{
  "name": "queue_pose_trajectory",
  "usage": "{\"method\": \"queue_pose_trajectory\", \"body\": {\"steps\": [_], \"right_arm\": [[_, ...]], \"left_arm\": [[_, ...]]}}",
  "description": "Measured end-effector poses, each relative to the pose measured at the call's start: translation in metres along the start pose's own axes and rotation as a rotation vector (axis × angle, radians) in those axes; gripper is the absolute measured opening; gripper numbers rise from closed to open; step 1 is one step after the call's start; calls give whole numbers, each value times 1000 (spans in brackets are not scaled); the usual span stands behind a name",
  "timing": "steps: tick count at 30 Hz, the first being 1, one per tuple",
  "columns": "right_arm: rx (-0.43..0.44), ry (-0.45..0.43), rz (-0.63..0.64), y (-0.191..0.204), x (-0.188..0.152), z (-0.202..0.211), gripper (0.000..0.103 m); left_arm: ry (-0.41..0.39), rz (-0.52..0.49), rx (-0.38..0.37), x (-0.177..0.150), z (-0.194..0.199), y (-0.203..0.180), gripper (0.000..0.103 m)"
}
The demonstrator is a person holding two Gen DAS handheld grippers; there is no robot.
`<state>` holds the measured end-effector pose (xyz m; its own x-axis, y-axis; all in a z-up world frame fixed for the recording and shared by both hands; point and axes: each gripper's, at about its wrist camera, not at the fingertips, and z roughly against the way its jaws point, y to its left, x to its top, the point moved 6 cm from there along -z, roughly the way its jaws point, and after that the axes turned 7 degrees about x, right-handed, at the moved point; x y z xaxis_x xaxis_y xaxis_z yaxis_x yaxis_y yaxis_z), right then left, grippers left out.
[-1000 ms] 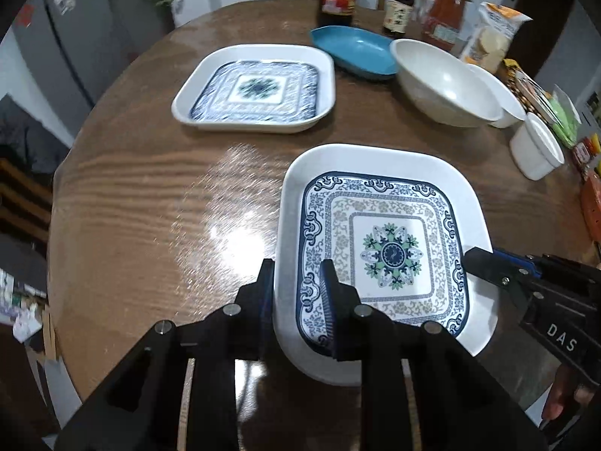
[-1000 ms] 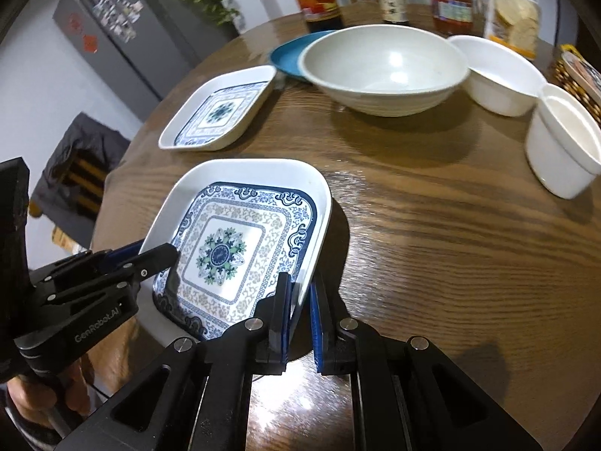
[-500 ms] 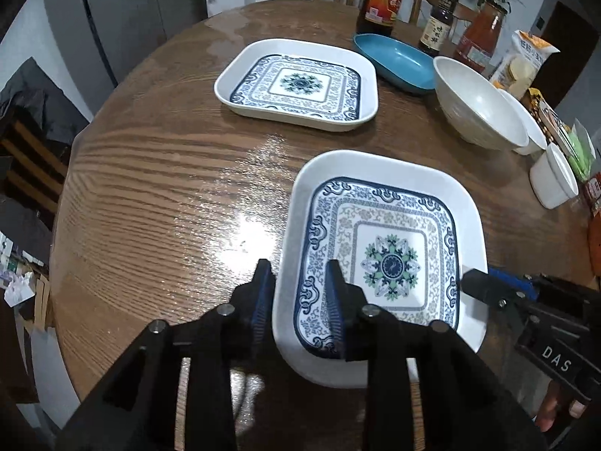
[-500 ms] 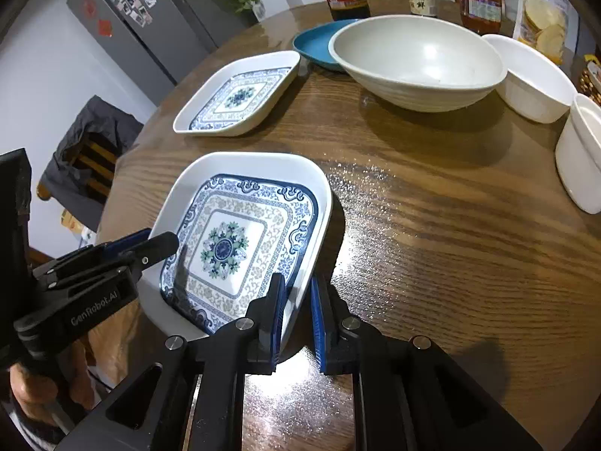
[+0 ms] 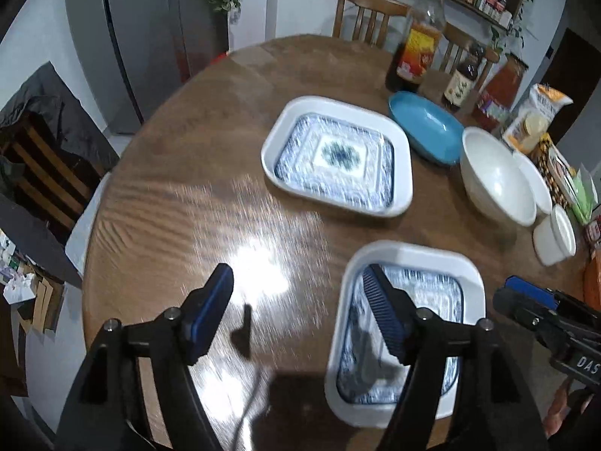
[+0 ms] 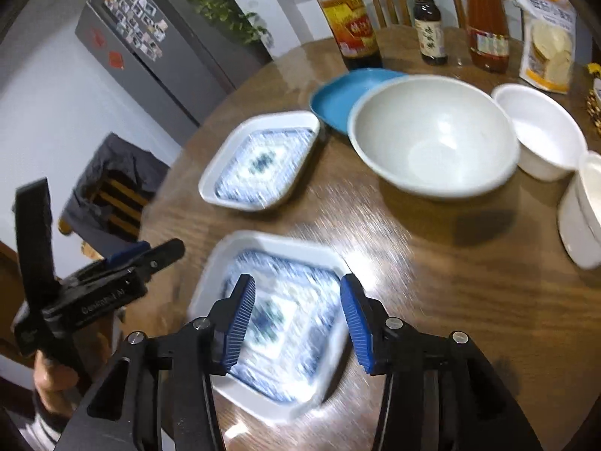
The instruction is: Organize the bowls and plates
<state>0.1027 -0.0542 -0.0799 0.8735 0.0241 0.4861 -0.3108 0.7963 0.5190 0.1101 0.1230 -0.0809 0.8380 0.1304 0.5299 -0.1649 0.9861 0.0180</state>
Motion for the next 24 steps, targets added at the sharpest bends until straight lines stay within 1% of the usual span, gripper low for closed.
{"method": "queue_pose_trajectory", "body": {"steps": [1, 3, 7, 10, 12, 15, 18, 21, 24], "right_arm": [[7, 4, -10, 2, 7, -4, 48], [18, 3, -18, 6, 20, -13, 48], [4, 17, -40, 5, 36, -38, 48], [-21, 41, -48, 5, 43, -57, 48], [-48, 51, -30, 6, 47, -68, 48], [-81, 71, -1, 9, 53, -82, 48], [-111, 78, -2, 6, 59, -93, 48], [-124, 84, -13, 3, 62, -102, 48], [-144, 96, 3, 2, 64, -110, 48]], "left_arm": [[-6, -2, 5, 6, 0, 2, 76], [-18, 3, 5, 19, -2, 4, 77], [-34, 11, 3, 44, -12, 8, 77], [-26, 27, 18, 57, -27, 13, 77], [-14, 31, 24, 65, -40, 15, 77], [-15, 5, 55, 73, -53, 16, 77], [3, -10, 81, 77, -69, 17, 77], [21, -21, 73, 77, -80, 17, 77], [24, -40, 71, 78, -87, 16, 77]]}}
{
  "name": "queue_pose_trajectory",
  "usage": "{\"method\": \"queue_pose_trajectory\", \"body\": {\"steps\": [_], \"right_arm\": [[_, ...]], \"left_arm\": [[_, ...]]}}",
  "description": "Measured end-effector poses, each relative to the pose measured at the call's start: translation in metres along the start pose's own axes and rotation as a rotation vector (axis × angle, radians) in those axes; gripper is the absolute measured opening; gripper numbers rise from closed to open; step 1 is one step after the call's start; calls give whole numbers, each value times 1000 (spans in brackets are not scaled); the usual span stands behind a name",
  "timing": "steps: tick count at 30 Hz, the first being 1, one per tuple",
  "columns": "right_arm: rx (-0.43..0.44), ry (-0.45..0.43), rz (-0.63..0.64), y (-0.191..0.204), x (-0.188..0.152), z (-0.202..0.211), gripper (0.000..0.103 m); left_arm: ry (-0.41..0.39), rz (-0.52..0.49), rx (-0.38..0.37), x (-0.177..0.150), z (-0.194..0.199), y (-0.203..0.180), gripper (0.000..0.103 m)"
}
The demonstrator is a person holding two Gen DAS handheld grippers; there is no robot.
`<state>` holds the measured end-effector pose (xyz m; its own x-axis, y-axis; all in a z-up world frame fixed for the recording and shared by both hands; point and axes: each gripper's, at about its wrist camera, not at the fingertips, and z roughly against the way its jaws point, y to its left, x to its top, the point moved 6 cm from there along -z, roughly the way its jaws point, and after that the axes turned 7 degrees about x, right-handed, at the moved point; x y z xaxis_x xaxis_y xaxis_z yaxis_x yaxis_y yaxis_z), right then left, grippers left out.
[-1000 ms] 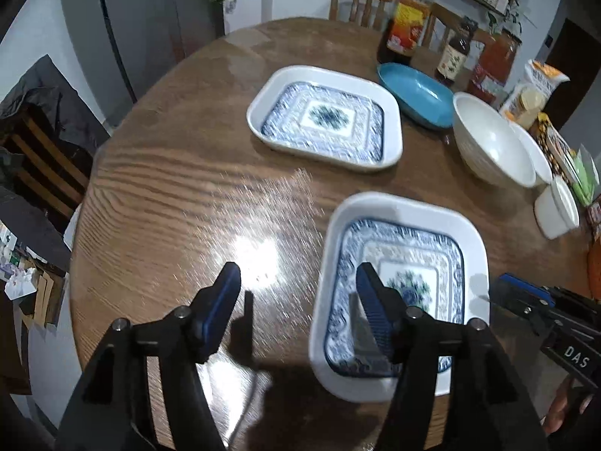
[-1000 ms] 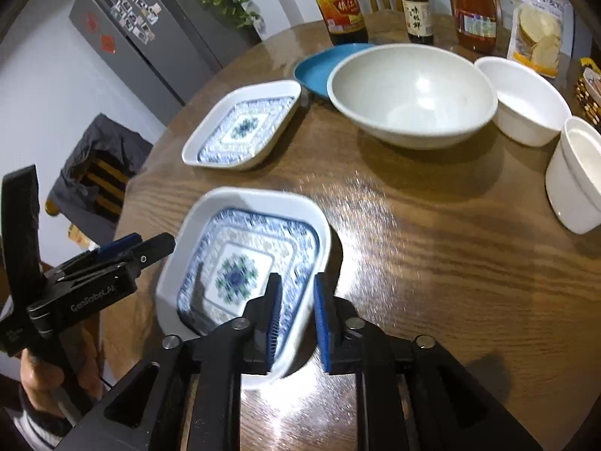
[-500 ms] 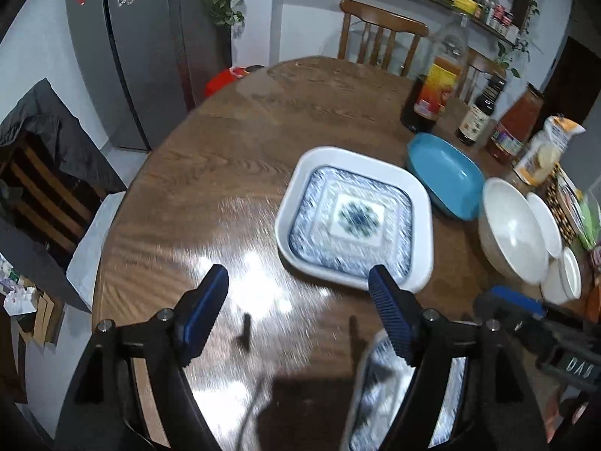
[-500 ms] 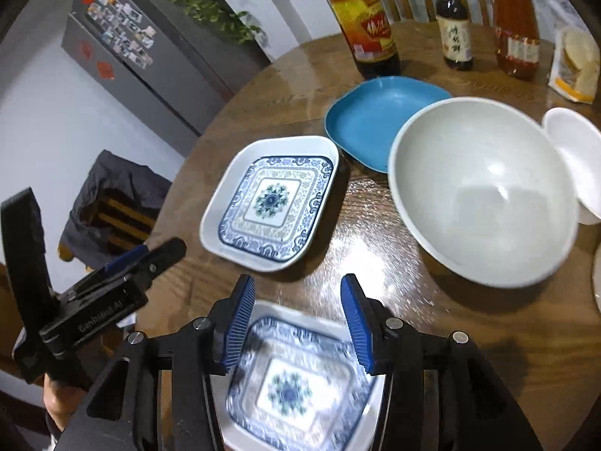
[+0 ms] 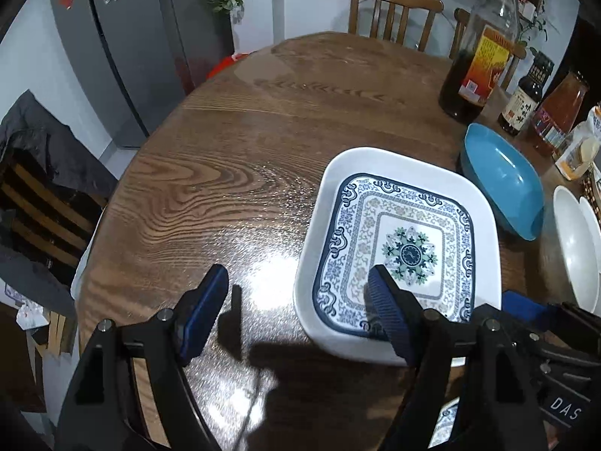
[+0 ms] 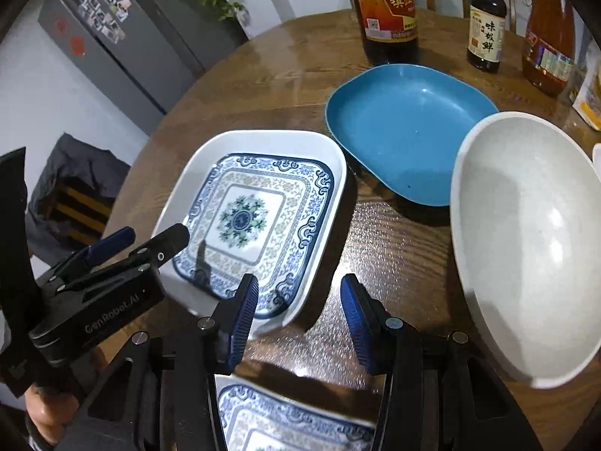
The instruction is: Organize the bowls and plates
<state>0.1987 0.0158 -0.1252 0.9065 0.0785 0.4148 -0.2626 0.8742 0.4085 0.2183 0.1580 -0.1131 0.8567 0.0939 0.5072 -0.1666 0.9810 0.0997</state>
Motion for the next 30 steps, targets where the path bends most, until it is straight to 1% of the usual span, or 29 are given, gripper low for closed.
{"method": "queue_pose_trajectory", "body": {"steps": [2, 5, 6, 7, 9, 11, 12, 13, 14, 18, 23, 30], "right_arm": [[-13, 1, 11, 0, 1, -3, 48], [-28, -1, 27, 2, 4, -7, 41], [-37, -1, 32, 3, 6, -9, 39], [-48, 0, 41, 3, 7, -10, 34], [-48, 7, 45, 5, 8, -12, 25], [-59, 10, 58, 6, 9, -13, 20], [-61, 13, 65, 6, 10, -14, 15], [-67, 16, 74, 6, 10, -15, 13], [-71, 17, 79, 7, 11, -16, 13], [-78, 17, 94, 8, 11, -16, 13], [-78, -9, 99, 9, 11, -3, 13], [-64, -62, 125, 17, 3, 32, 13]], "left_arm": [[4, -6, -5, 0, -4, -1, 77], [16, 9, -21, 1, -7, 1, 76], [16, 13, -32, 1, -8, 2, 76], [18, 12, -34, 2, -9, 2, 76], [22, 1, -36, 2, -11, 1, 72], [41, -9, -54, 1, -15, -1, 53], [34, -10, -66, 1, -14, -2, 51], [36, -18, -74, 1, -12, -4, 43], [34, -25, -78, 2, -11, -6, 39], [25, -33, -72, 1, -10, -8, 38], [15, -28, -77, -2, -3, -9, 33], [-40, -4, -85, -9, 33, -5, 33]]}}
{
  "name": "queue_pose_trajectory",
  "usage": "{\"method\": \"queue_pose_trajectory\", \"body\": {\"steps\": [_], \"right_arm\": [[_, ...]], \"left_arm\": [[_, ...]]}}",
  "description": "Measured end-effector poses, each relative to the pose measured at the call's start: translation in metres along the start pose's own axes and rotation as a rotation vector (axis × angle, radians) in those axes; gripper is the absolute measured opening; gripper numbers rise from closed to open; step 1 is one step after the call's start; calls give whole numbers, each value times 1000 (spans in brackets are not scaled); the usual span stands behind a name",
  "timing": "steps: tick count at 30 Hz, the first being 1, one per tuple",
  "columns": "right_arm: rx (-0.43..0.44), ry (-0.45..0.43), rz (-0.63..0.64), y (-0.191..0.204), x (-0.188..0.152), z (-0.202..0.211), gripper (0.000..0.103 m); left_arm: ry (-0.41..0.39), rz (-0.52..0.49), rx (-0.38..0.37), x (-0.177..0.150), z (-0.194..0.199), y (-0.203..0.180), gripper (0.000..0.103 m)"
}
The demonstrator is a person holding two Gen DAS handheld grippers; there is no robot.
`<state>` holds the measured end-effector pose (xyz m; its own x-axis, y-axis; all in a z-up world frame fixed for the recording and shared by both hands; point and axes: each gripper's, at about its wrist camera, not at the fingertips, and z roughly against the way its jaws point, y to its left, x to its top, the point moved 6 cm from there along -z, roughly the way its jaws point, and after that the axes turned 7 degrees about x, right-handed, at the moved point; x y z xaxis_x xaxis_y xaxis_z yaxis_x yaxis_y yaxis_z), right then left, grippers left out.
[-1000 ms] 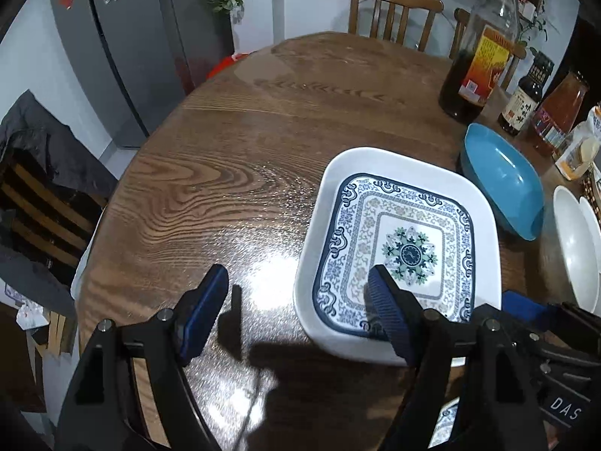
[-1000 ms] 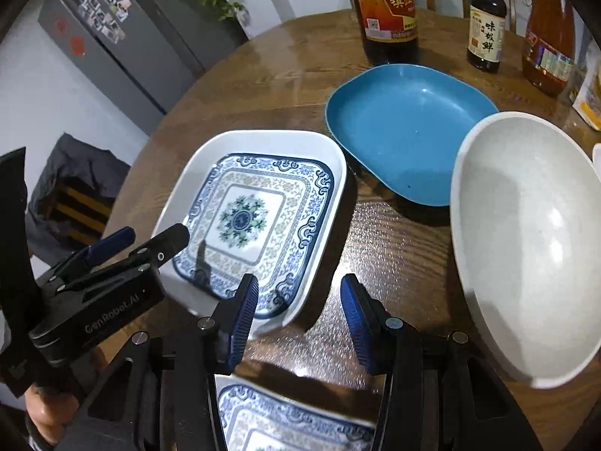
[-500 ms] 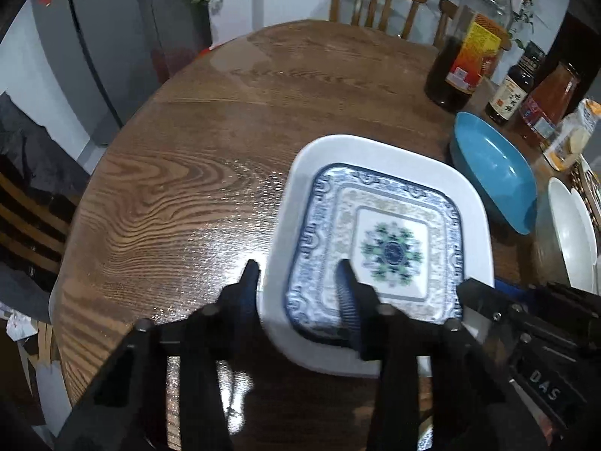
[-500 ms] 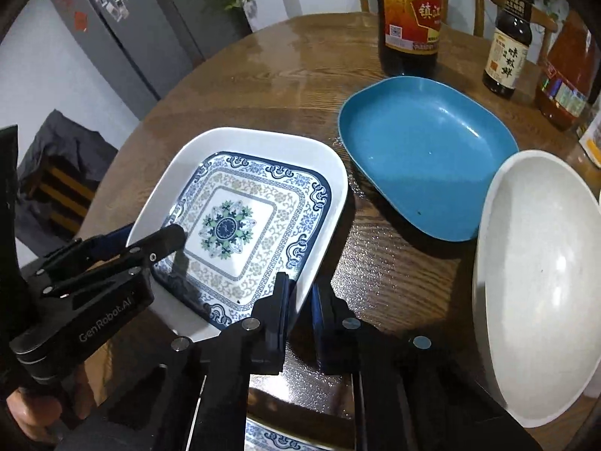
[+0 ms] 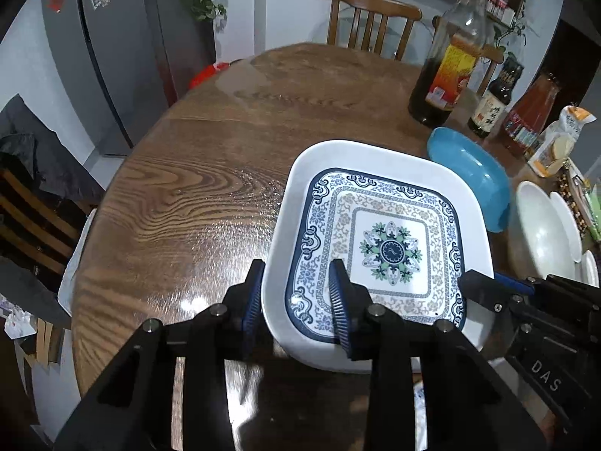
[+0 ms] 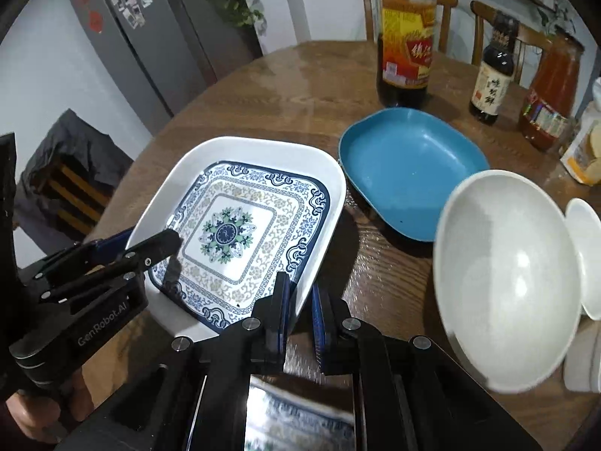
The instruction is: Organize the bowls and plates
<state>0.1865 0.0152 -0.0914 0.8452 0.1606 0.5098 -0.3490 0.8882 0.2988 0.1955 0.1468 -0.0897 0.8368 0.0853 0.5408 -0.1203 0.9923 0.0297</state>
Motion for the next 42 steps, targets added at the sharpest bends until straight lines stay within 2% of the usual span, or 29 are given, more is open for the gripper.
{"method": "queue_pose_trajectory", "body": {"steps": [7, 19, 30, 42], "right_arm": [[38, -13, -27, -9, -32, 35, 13], [68, 14, -29, -20, -89, 67, 14], [101, 53, -5, -21, -119, 74, 14], [99, 112, 1, -20, -139, 65, 15]], "left_arm": [[-20, -5, -1, -21, 32, -12, 32], [27, -2, 0, -77, 62, -39, 33], [53, 4, 33, -111, 76, -45, 33], [108, 3, 47, -133, 68, -49, 33]]}}
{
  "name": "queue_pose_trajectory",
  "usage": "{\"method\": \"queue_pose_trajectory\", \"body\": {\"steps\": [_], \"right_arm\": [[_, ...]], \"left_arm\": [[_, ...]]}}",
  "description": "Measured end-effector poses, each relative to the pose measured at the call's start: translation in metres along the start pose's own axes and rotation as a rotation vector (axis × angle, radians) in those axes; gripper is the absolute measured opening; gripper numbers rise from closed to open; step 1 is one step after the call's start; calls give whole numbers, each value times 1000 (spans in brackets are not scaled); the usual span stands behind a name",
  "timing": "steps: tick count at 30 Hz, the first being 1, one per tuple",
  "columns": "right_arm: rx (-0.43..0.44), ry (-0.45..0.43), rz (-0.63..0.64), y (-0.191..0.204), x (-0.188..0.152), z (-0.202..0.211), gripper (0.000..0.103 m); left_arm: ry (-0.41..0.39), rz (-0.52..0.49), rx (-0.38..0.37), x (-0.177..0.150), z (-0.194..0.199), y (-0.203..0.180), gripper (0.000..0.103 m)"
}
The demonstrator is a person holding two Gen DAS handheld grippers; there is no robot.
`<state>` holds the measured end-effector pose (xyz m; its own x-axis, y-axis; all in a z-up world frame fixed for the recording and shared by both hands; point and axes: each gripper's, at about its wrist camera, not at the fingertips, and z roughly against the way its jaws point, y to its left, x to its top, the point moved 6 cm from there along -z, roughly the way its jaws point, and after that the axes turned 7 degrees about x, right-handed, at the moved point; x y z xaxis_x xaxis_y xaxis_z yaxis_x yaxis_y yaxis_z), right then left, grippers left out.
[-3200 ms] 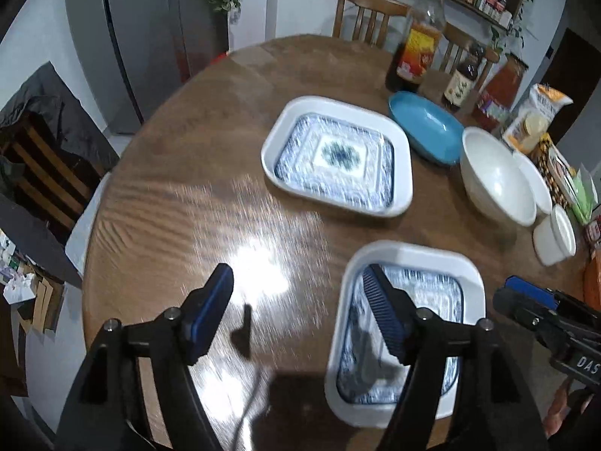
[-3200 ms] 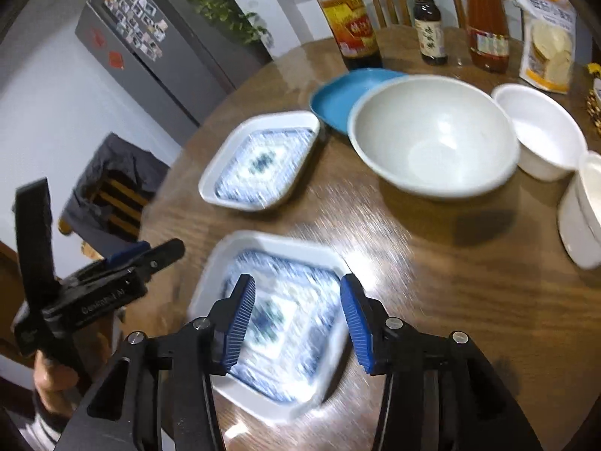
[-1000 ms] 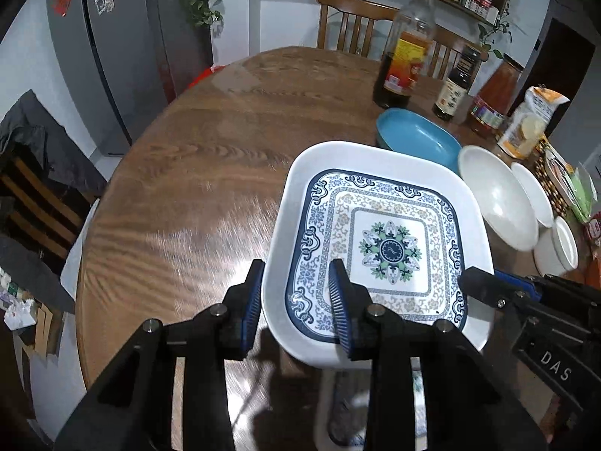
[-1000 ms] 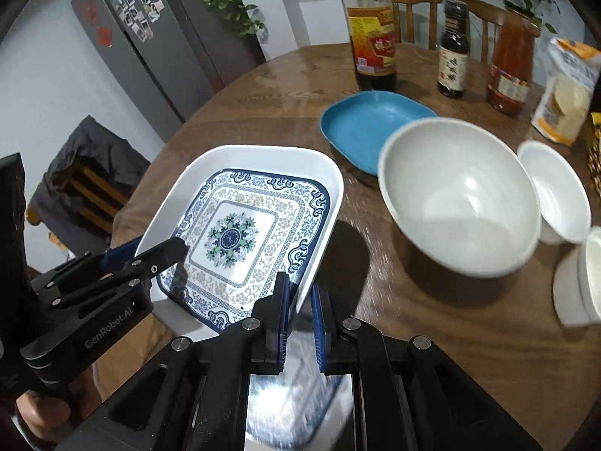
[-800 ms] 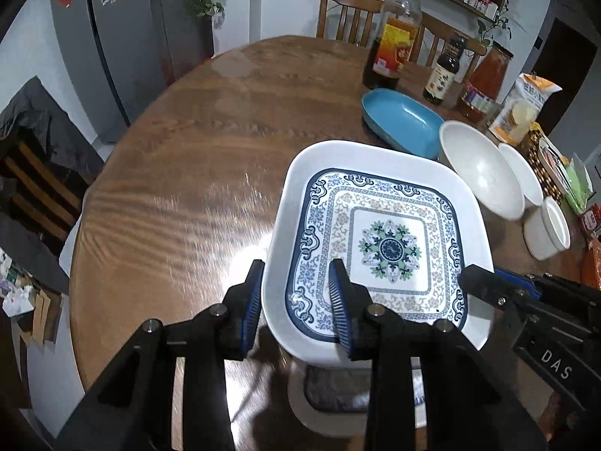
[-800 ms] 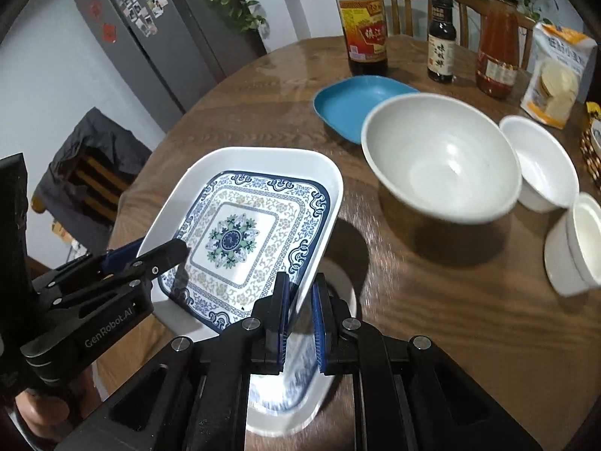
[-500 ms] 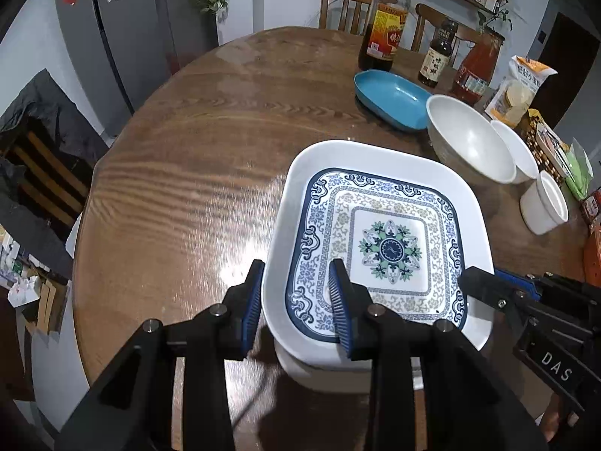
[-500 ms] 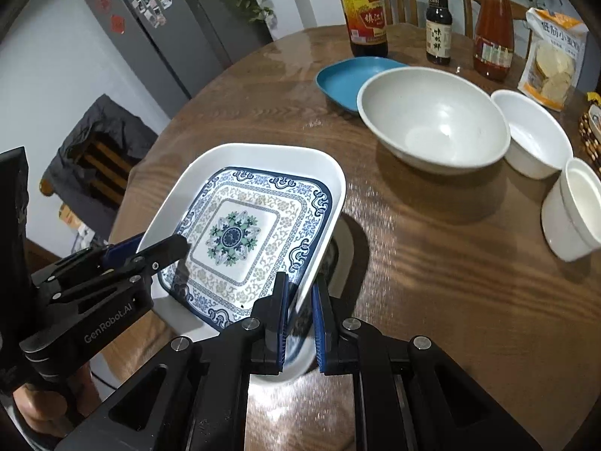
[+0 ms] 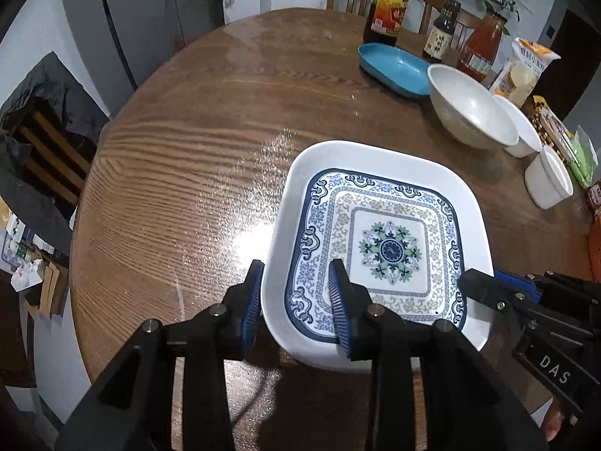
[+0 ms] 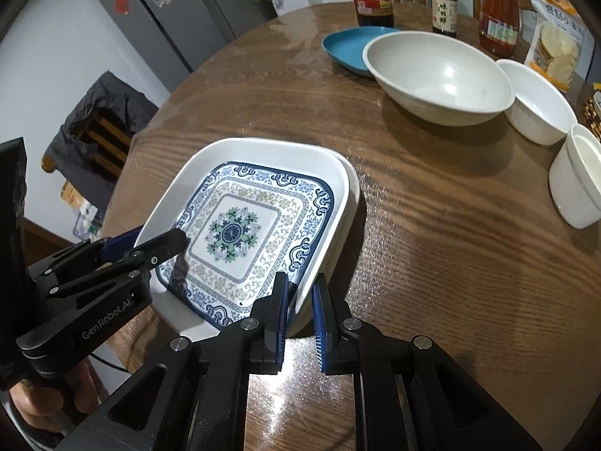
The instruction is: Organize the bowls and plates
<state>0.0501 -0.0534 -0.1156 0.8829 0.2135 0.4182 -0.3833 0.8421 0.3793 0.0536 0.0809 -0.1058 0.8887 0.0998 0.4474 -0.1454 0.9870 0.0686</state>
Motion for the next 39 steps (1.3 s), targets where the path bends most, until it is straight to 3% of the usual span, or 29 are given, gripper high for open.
{"method": "queue_pose_trajectory", "body": {"steps": [12, 39], "right_arm": [[-77, 4, 22, 1, 5, -2, 15], [-118, -35, -4, -17, 34, -11, 15]], "left_arm": [[38, -17, -24, 2, -12, -4, 35], [38, -48, -25, 15, -26, -6, 35]]}}
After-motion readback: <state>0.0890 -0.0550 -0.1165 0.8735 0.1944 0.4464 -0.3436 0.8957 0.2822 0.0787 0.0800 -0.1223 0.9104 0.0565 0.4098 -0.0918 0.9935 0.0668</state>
